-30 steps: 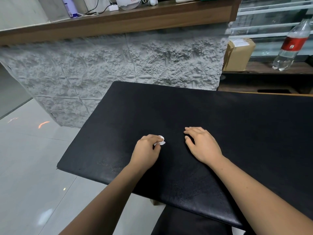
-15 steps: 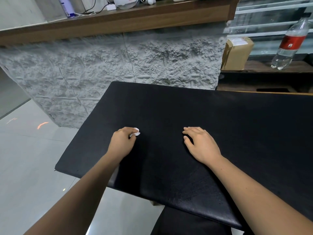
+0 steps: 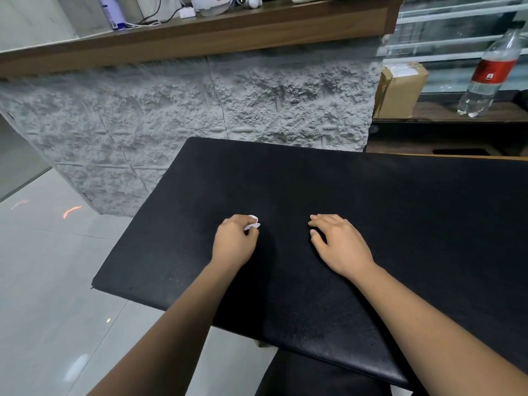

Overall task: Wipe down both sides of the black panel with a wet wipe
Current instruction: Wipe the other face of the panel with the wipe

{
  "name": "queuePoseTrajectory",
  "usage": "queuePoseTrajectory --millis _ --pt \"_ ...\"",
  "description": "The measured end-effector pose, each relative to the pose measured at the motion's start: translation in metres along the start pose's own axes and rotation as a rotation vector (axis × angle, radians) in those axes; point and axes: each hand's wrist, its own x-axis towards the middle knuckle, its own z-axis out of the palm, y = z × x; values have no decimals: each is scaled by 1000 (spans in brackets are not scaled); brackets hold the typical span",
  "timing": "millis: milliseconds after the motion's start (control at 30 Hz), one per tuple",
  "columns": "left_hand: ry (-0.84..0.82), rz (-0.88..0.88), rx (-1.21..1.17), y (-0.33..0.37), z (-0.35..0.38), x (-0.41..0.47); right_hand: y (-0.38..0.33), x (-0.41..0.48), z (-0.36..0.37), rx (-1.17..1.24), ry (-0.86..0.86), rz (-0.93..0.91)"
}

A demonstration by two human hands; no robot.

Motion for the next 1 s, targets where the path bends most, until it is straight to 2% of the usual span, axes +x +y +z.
queuePoseTrajectory --millis 300,467,767,1000 --pt "-84 155 72 25 28 -5 -3 -1 -2 -9 -1 12" --pt "-149 248 11 15 18 5 -2 -1 -1 -6 -7 15" --pt "-110 201 55 -20 -10 38 -2 2 -1 -30 -8 -21" --pt "-65 69 76 -34 -25 54 -6 20 -12 -107 -24 -52"
